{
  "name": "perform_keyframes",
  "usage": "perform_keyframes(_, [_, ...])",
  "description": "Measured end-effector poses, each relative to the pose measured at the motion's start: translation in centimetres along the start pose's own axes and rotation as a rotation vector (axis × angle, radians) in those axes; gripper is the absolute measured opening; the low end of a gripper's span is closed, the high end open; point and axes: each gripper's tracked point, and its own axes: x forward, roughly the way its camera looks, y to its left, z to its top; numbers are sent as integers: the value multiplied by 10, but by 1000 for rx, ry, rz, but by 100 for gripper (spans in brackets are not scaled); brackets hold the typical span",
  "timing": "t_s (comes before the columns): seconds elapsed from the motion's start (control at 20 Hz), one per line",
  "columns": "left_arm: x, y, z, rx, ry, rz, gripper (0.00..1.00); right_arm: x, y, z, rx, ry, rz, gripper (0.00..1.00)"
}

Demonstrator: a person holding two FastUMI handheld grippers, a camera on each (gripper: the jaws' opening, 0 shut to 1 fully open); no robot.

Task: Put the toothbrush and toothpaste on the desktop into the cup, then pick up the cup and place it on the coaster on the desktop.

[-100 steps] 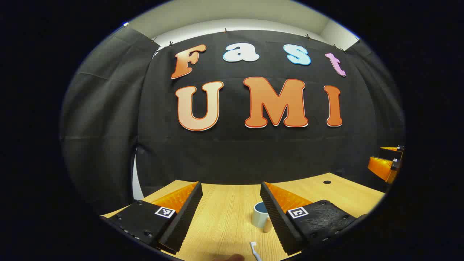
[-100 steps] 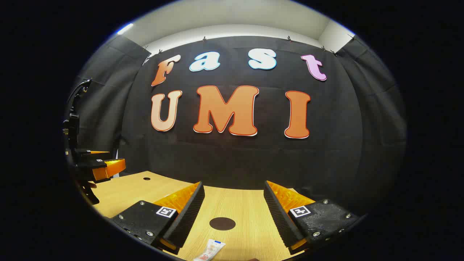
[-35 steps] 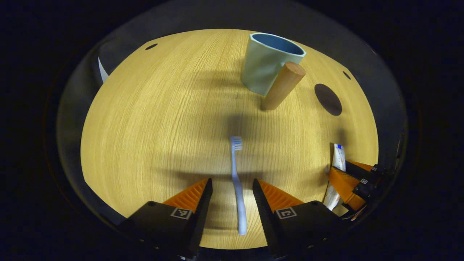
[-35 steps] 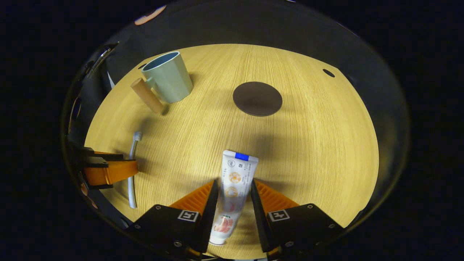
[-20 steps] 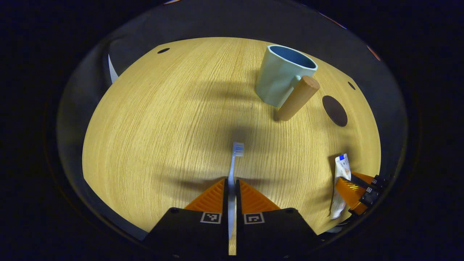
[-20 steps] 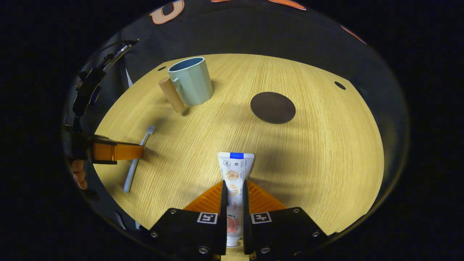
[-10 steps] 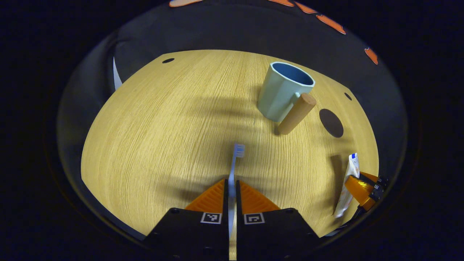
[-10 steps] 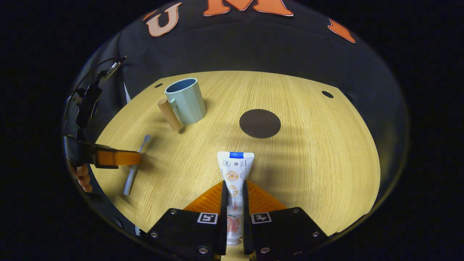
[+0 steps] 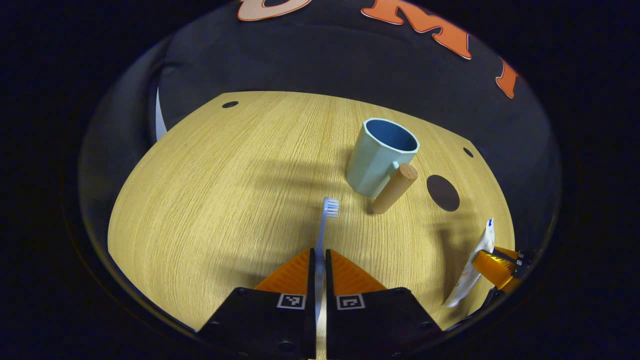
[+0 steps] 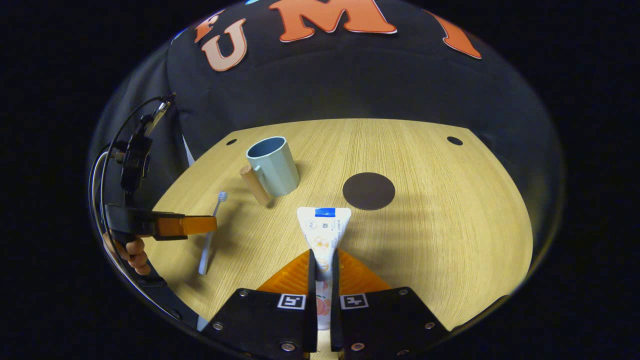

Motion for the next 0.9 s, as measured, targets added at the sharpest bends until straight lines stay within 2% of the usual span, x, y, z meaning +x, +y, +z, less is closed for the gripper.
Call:
perform_keyframes(0.2, [-4,-2,8,9,-38,-10,8,1,-2,3,-14,-20,-13,10])
perform_keyframes(0.35, [-4,-8,17,6,-66,-23,8,-2,1,5,-19,-32,18,10])
perform_keyframes(0.7, [-25,-5,56,-16,-148,-42,8,-12,-2,21,-22,-81,1,10])
perform_keyframes(0.9, [-31,-13,67,-6,-187,-81,8,-15,-3,24,-11,-90,5,10])
